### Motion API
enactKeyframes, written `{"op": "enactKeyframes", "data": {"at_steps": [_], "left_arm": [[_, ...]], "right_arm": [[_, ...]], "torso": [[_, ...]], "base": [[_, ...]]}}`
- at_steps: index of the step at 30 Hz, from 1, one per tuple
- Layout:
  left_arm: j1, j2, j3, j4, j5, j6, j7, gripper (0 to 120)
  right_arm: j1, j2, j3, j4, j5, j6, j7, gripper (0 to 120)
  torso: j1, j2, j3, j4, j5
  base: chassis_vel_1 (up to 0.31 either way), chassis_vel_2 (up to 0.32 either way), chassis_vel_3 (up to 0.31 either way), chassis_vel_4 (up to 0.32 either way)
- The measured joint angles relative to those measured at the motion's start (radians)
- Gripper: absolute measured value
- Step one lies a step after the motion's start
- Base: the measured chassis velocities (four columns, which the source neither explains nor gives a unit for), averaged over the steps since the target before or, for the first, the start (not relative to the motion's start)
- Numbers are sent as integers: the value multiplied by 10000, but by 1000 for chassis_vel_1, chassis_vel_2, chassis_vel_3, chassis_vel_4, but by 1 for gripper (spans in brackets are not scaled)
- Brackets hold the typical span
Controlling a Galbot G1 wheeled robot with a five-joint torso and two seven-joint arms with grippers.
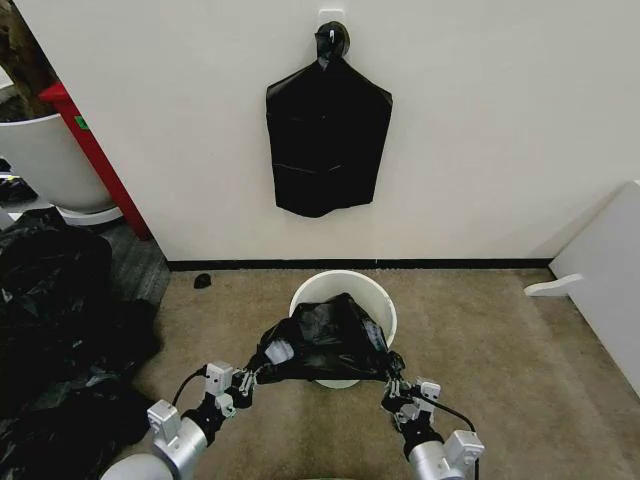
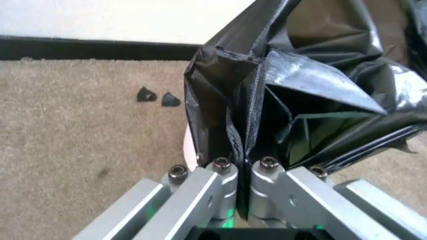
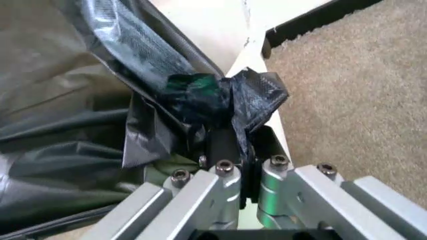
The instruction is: Place the garbage bag over the trash bin.
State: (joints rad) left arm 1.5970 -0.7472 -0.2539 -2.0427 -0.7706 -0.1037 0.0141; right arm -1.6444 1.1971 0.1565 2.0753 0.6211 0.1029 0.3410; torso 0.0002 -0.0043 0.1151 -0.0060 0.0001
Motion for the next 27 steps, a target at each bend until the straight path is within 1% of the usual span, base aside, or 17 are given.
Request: {"op": "enactKeyframes", "data": {"at_steps": [9,13,17,19,24,26,27], "left_arm": [[-363,-355,148,363,292,32,20,0],[-621,-412,160,485,362,55,112,0],[-1137,-282,104,688,754,138,698,0],[-1202,-260,92,709,782,150,773,0],[-2067,-54,73,1216,928,278,1701,0],[-2161,-42,86,1295,929,303,1842,0],[-2307,-21,116,1423,950,354,2113,0]], "right_arm": [[455,-60,72,-422,93,-12,246,0],[583,-33,108,-593,90,-6,257,0],[674,-105,158,-686,39,13,231,0],[685,-120,164,-691,33,14,219,0],[881,-297,254,-782,-36,14,75,0],[903,-321,272,-796,-43,9,59,0],[923,-364,301,-809,-53,-14,49,0]], "torso": [[0,0,0,1,0],[0,0,0,1,1],[0,-1,0,1,0],[0,-1,0,0,1],[0,-1,0,0,0],[0,0,0,-1,1],[0,0,0,0,0]], "base": [[0,0,0,0],[0,0,0,0],[0,0,0,0],[0,0,0,0],[0,0,0,0],[0,0,0,0],[0,0,0,0]]}}
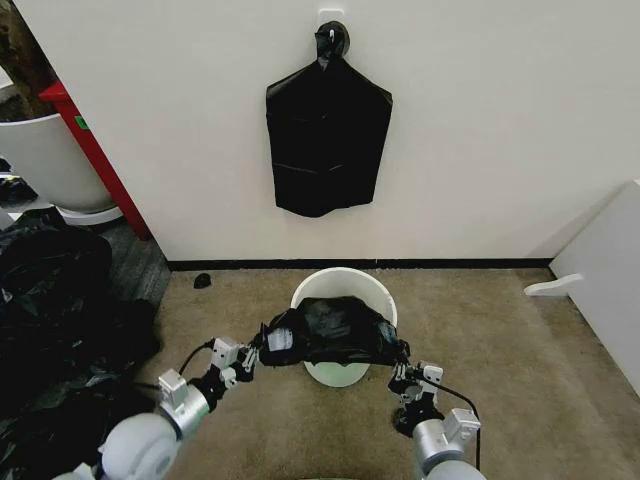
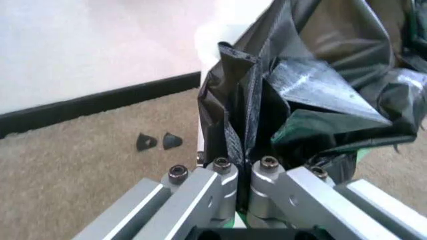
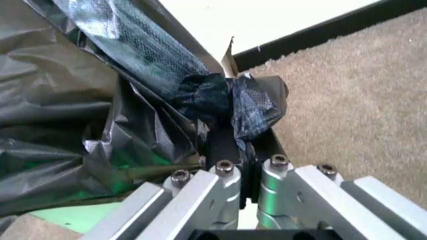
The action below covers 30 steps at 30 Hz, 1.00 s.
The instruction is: Place the garbage bag over the trash bin.
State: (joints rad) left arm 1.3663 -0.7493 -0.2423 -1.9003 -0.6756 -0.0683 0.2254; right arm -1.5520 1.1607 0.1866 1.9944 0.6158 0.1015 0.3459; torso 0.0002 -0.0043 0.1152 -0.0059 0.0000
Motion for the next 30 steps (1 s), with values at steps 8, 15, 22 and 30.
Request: {"op": "enactKeyframes", "data": {"at_steps": [8,15,22,30], "left_arm": [[67,-184,128,272,372,97,220,0],[459,-395,188,70,555,144,30,0],[99,-516,267,511,669,143,0,0],[-185,-743,310,1105,802,124,-32,0]], "right_arm": [[-186,-80,71,-2,23,-236,137,0],[-382,50,22,46,29,-371,295,0],[17,21,46,-217,93,-422,434,0],[292,-17,139,-400,167,-583,538,0]], "torso": [[0,0,-1,-1,-2],[0,0,-1,0,0],[0,0,-1,0,2],[0,0,-1,0,1]], "base": [[0,0,0,0],[0,0,0,0],[0,0,0,0],[0,0,0,0]]}}
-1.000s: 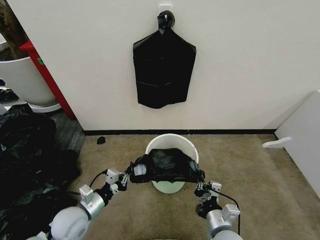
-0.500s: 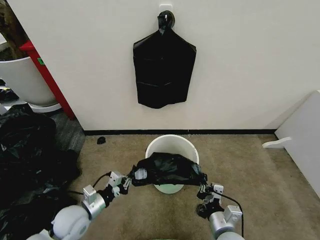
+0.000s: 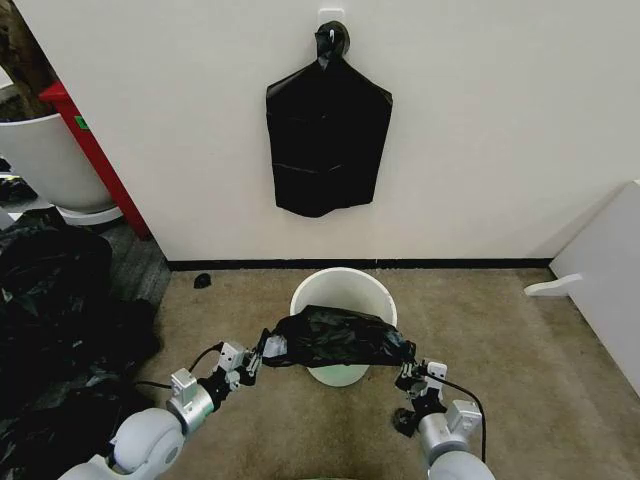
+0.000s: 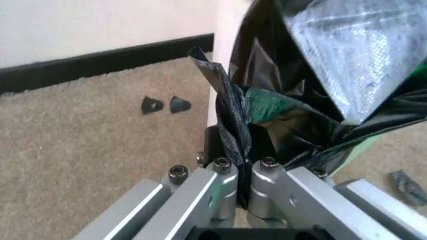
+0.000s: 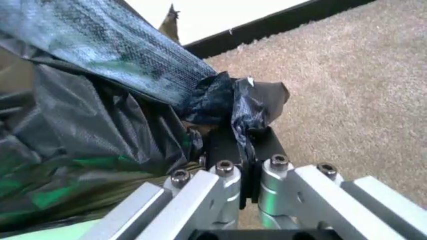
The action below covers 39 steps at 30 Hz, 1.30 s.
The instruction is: Place the garbage bag over the trash bin.
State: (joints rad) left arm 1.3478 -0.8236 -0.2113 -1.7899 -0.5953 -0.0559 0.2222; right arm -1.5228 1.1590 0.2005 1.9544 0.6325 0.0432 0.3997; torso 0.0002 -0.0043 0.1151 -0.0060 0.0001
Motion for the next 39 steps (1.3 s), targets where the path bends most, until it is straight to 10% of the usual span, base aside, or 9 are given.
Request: {"op": "enactKeyframes", "data": {"at_steps": [17,39], "left_arm": [[114,-245,-92,-369,14,182,-235,1],[1750,659,-808,-1875,375,137,1249,81]], "right_arm": [[132,63,-11,29,20,-280,304,8],[-1157,-64,-93,1404,-400,-486,729,88]], "torso": [[0,0,0,1,1],[0,0,0,0,-1]], "base": [[0,0,0,0],[0,0,0,0]]}}
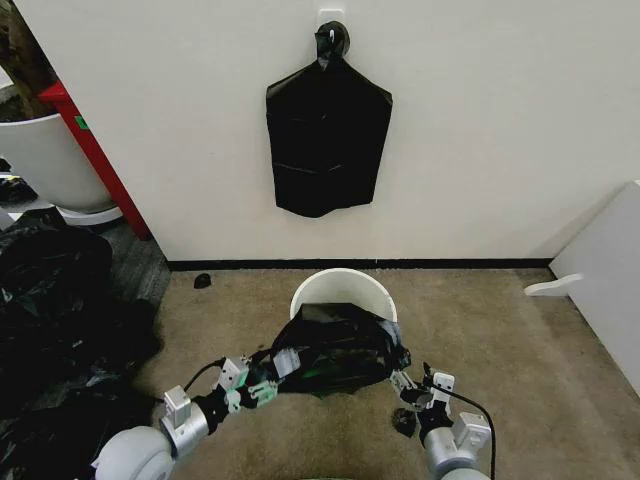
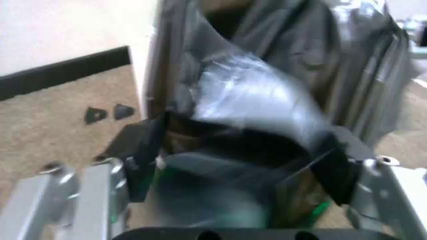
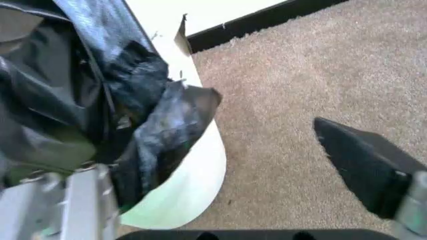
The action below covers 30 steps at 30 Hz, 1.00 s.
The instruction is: Place the garbage bag over the trash bin.
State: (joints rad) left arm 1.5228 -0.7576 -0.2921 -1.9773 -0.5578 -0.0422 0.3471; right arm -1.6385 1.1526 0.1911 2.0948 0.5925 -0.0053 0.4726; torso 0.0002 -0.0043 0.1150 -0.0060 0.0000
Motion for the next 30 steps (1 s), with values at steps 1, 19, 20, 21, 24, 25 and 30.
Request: {"op": "enactKeyframes", "data": {"at_steps": [1,19,20,21,24,25,30], "left_arm": [[29,45,-32,-2,-48,-60,23,86],[-103,377,-840,-134,-1316,-413,-19,100],[-125,389,-857,-88,-1330,-413,-23,100],[-213,428,-890,58,-1360,-424,-22,100],[-352,478,-885,233,-1388,-443,-21,100],[-422,492,-832,300,-1397,-444,-21,100],[-588,408,-606,308,-1325,-399,-30,100]], "right_arm": [[-23,7,2,28,-1,-7,8,91],[-226,-44,357,511,318,-80,338,100],[-200,-42,393,456,343,-90,336,100],[-96,-31,494,283,408,-115,322,100],[70,-16,606,57,546,-164,278,100],[184,-9,633,-75,630,-205,249,100],[452,-15,698,-384,717,-252,168,100]], "torso": [[0,0,0,1,0],[0,0,0,0,2],[0,0,1,0,2],[0,0,1,0,2],[0,0,2,0,0],[0,0,2,0,2],[0,0,2,1,1]], "base": [[0,0,0,0],[0,0,0,0],[0,0,0,0],[0,0,0,0],[0,0,0,0],[0,0,0,0],[0,0,0,0]]}}
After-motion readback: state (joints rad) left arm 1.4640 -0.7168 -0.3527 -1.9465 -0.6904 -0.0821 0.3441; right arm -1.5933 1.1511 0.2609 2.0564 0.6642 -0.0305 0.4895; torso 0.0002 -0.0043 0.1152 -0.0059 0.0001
